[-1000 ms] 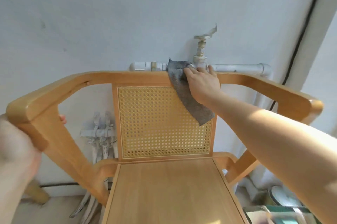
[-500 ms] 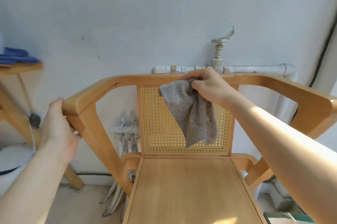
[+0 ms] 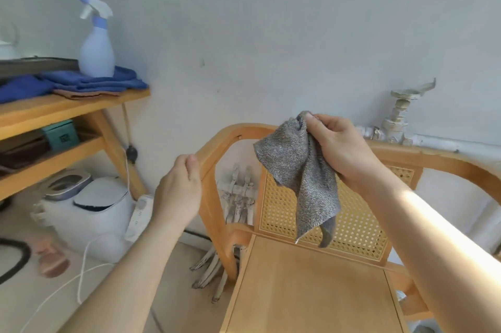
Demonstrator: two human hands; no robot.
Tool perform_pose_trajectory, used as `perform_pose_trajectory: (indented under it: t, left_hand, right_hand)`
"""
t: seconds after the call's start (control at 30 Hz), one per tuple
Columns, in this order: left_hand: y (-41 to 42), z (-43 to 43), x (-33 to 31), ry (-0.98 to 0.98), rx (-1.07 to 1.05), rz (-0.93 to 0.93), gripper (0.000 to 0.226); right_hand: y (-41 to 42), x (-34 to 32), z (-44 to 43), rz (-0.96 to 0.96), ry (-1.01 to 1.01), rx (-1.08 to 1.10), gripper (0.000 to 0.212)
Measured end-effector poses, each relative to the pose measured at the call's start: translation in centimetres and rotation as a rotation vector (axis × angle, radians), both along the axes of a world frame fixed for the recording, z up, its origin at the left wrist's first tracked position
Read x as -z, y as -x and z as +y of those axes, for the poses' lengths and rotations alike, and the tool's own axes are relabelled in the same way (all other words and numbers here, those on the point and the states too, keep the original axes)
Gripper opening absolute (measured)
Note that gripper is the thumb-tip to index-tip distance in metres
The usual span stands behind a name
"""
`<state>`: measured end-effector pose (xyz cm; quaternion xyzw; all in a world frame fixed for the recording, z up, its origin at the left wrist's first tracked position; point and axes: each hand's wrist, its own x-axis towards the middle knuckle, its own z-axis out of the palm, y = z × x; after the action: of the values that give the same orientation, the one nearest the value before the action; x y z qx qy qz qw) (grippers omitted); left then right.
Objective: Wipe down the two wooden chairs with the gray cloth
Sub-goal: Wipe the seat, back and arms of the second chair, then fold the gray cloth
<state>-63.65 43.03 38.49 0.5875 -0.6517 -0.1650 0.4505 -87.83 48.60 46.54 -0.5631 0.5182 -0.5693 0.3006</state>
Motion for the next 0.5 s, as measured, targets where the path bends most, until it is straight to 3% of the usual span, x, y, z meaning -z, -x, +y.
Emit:
perform_pose_trajectory:
  t: [0.2, 0.27, 0.37, 0.43, 0.5]
  left_hand:
    - [0.0, 0.6, -3.5, -0.293, -0.009, -0.081, 0.033]
    - [-0.1, 1.4, -6.1, -0.298, -0.01, 0.1, 0.031]
    - [-0.9, 3.9, -11.7, -0.32, 0.156, 0.703, 0.047]
    - [-1.7, 5.6, -15.0, -0.307, 0.183, 0.784, 0.052]
    - [-3.2, 6.3, -17.4, -0.246, 0.134, 0.776, 0.038]
  right_hand:
    - [-5.9, -3.9, 0.0, -0.085, -0.245, -0.168, 0.038]
    - [-7.5, -5.3, 0.1, -0.11, -0.308, -0.203, 0.037]
    - [-9.8, -8.1, 0.0, -0.244, -0.394, -0.218, 0.029]
    - [-11.0, -10.0, -0.1, -0.339, -0.417, -0.258, 0.029]
    - [-12.4, -12.2, 0.2, -0.372, -0.402, -0.324, 0.031]
